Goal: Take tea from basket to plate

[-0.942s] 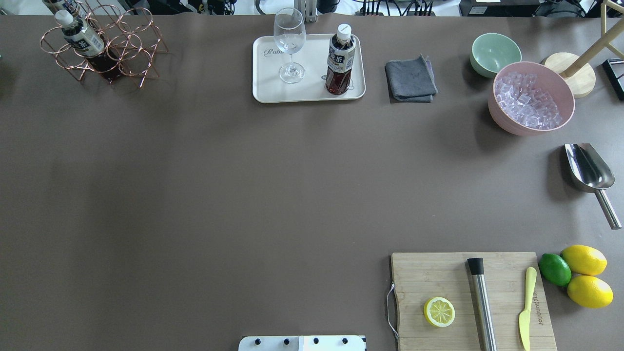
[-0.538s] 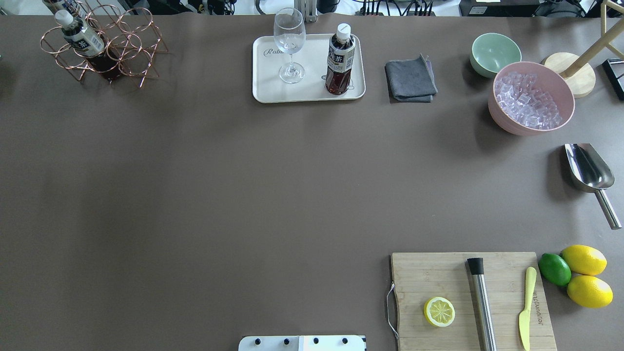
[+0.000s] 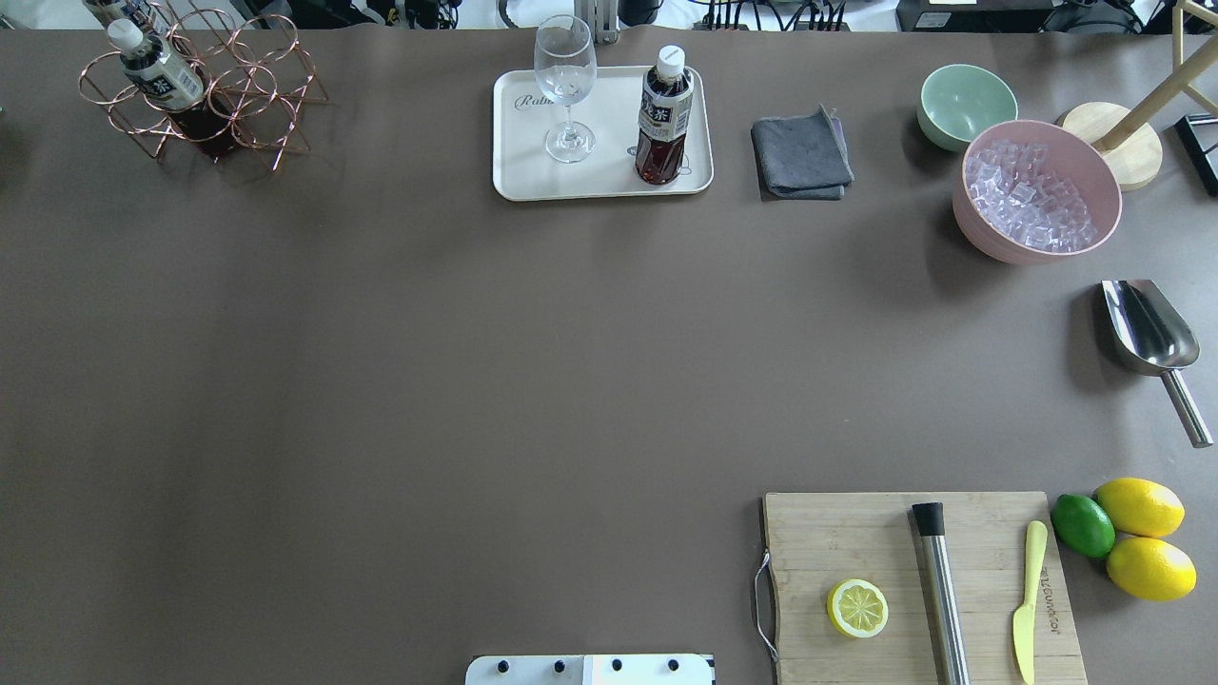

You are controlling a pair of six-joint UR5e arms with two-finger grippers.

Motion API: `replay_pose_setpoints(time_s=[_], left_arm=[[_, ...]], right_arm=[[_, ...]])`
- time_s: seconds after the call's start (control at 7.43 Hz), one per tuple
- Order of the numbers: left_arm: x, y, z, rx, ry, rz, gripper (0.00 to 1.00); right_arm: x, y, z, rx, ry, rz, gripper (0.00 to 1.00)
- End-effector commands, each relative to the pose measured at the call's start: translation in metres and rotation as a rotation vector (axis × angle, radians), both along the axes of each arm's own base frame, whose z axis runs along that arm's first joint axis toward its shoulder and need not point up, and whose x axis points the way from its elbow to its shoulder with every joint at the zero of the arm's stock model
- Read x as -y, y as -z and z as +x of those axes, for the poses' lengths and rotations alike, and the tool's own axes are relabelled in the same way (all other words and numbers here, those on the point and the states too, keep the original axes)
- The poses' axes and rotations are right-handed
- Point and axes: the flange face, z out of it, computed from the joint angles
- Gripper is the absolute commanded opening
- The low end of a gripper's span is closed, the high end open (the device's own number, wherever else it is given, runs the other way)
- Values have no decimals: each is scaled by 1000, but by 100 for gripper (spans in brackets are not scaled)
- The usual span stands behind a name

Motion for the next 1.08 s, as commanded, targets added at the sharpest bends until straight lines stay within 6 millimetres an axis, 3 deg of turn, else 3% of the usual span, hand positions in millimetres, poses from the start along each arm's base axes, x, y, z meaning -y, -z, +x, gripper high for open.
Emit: replay_pose_setpoints(time_s=[0.0, 0.94], left_arm=[[-21, -19, -15, 8, -18, -6, 98], [-31, -29, -24, 37, 0, -21, 98]], right_arm=[[0, 0, 0, 0, 0, 0, 100], [0, 1, 0, 1, 0, 3, 100]])
